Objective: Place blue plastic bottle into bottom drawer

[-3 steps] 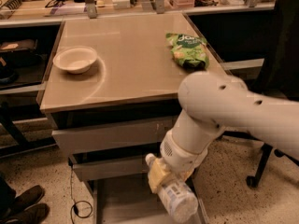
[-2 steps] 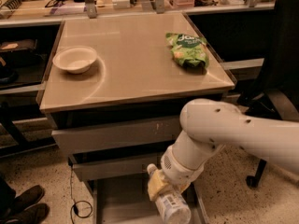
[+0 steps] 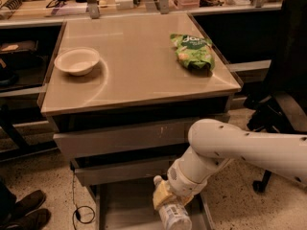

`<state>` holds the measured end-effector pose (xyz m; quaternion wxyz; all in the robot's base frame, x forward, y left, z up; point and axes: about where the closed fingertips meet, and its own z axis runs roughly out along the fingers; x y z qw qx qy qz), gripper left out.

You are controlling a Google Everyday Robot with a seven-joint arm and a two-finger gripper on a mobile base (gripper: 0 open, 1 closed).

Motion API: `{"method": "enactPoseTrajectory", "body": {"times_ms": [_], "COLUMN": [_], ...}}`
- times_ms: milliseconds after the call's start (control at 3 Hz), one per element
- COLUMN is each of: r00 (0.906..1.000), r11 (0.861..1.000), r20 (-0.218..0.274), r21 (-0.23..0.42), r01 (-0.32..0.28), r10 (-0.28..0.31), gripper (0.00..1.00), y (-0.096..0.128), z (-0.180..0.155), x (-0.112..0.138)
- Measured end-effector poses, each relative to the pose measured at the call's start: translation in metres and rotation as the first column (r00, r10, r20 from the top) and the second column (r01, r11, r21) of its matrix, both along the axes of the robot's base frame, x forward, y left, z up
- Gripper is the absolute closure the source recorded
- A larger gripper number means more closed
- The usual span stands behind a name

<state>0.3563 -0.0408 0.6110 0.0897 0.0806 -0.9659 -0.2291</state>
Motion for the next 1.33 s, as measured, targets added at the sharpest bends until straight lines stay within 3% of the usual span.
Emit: {"method": "enactPoseTrajectory", "body": {"times_ms": [333, 667, 1000, 1333], "r00": [0.9999, 0.9975, 0.9932, 0.9914], "r11": [0.999, 0.991, 0.980, 0.978], "r20": [-0.007, -0.004, -0.033, -0.066], "r21": [0.042, 0.114, 0.162, 0.169], "r01": [0.014, 0.071, 0.116, 0.122], "r10": [-0.014, -0.071, -0.112, -0.113], "gripper": [1.00, 1.00, 1.00, 1.00], "y": [0.013, 0.025, 0.031, 0.034], "z": [-0.028, -0.072, -0.114, -0.128], "x": [0.001, 0.011, 0.021, 0.015]}}
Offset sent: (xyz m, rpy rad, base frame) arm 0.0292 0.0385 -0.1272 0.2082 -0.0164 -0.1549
